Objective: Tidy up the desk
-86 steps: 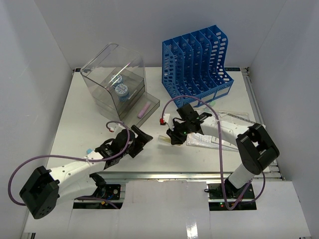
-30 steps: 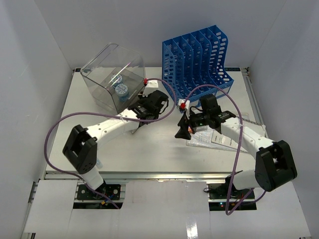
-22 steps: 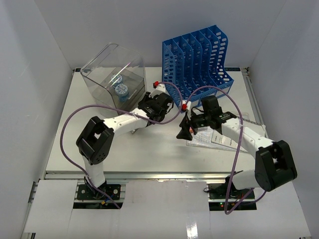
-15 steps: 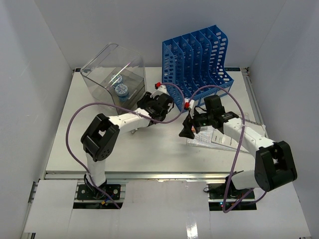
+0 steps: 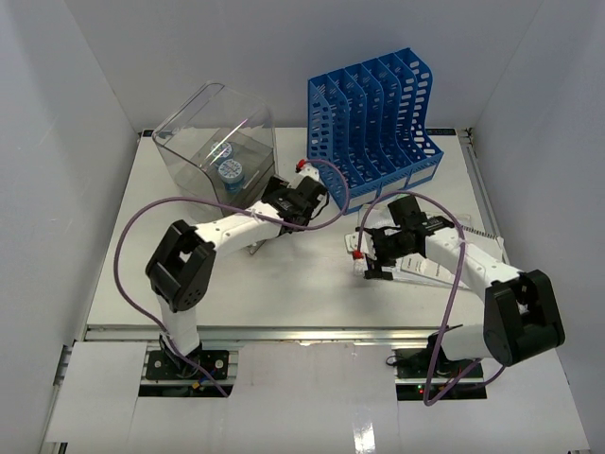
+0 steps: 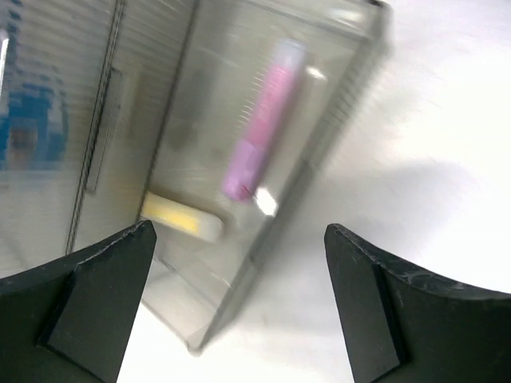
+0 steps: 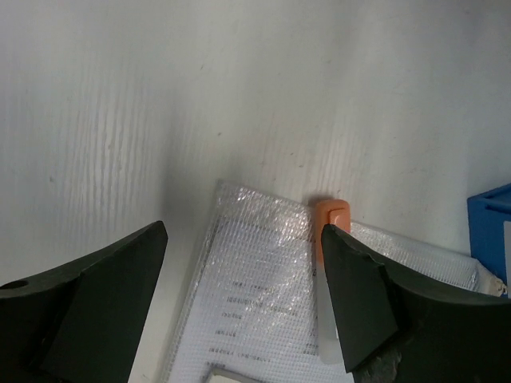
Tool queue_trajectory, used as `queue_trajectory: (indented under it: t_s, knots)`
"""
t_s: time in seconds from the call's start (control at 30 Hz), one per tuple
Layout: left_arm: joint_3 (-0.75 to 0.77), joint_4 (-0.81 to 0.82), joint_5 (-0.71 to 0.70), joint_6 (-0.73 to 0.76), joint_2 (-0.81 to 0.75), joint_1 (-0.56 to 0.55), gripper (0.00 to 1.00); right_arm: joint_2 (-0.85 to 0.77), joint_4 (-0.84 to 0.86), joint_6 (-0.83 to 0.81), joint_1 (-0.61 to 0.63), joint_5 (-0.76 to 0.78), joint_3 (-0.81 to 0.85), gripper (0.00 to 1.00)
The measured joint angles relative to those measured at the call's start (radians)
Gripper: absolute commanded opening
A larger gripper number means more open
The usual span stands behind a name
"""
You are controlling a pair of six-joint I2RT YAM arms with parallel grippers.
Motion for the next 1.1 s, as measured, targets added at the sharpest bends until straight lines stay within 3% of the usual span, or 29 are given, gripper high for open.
queue_trajectory:
  t_s: [0.1,0.23,0.5,0.63,0.9,1.1]
  knots:
    - [-0.063,-0.016,0.162,-0.030,-0.170,-0.008,0.98,0.057,-0.078,-0.162,0.001,0.059,0.015,0.80]
    - [-0.195,-0.003,0.342,-0.083,-0.506,-0.016,0.98,0.168,-0.119,-0.254,0.001,0.128,0.072,0.75]
    - [-0.558,0.056,0.545,-0.170,-1.074,-0.017,0.98,0.296,-0.126,-0.253,0.001,0.181,0.225,0.71]
    - [-0.710,0.011,0.579,-0.192,-1.296,-0.017,0.98,0.307,-0.121,-0.230,0.001,0.186,0.257,0.62]
    - [-0.748,0.016,0.591,-0.206,-1.489,-0.017,0.98,0.440,-0.108,-0.136,0.001,0.222,0.314,0.46]
    - [-0.749,0.014,0.585,-0.214,-1.510,-0.017,0.98,0.460,-0.098,-0.070,0.001,0.239,0.328,0.11]
